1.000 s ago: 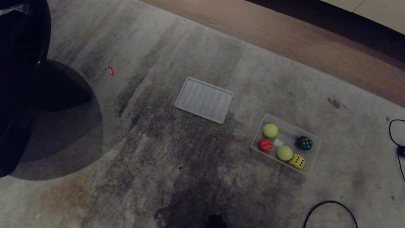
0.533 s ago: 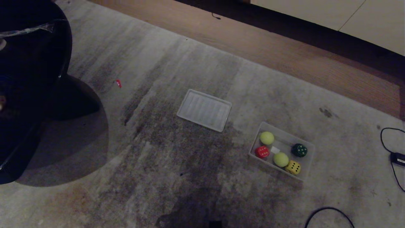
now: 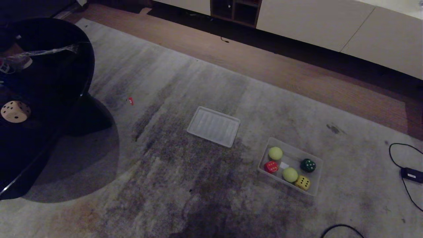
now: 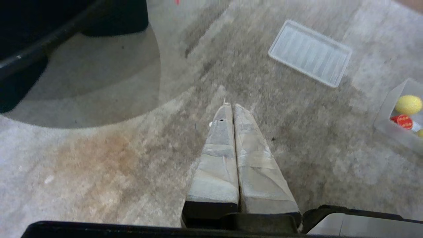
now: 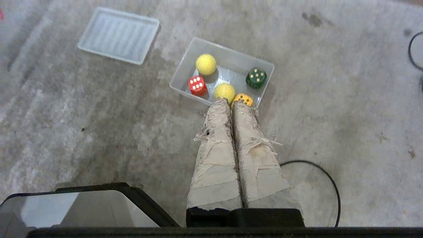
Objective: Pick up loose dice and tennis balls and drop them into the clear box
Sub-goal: Pick up toys out of the box
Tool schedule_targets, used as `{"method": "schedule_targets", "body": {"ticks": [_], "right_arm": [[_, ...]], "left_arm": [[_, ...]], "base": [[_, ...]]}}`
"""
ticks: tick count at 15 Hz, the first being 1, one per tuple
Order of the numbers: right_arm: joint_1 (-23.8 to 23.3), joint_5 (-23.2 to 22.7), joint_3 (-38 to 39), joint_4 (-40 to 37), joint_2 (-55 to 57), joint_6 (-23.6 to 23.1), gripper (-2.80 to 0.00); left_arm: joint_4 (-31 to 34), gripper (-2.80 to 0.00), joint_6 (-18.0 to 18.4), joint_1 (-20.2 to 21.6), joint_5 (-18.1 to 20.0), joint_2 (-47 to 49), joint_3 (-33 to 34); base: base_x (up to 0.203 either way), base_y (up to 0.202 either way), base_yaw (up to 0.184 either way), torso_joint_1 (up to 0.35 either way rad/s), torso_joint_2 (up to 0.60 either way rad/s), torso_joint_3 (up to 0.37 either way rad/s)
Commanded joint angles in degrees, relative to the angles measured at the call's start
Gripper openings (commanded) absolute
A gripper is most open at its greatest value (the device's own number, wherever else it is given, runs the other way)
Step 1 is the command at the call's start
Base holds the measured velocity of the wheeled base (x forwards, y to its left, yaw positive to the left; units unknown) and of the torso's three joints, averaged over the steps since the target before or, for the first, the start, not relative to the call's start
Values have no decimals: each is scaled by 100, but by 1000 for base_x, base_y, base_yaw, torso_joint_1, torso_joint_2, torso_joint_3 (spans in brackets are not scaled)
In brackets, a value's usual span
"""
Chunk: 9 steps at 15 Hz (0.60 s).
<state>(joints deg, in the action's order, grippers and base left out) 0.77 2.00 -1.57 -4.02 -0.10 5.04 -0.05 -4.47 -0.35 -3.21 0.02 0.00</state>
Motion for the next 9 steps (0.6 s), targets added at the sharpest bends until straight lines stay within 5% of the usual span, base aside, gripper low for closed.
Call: {"method": "schedule_targets", "body": {"ticks": [1,9], "right_arm": [[2,2,-1,-2,10,6,-280],[2,2,-1,-2,10,15,-280]], "left_arm": [[-4,-280,-1,0,4,6,9],[-4,-280,8,0,4,6,9]], "base": [[0,0,0,6,-2,203],[0,0,0,2,2,202]]}}
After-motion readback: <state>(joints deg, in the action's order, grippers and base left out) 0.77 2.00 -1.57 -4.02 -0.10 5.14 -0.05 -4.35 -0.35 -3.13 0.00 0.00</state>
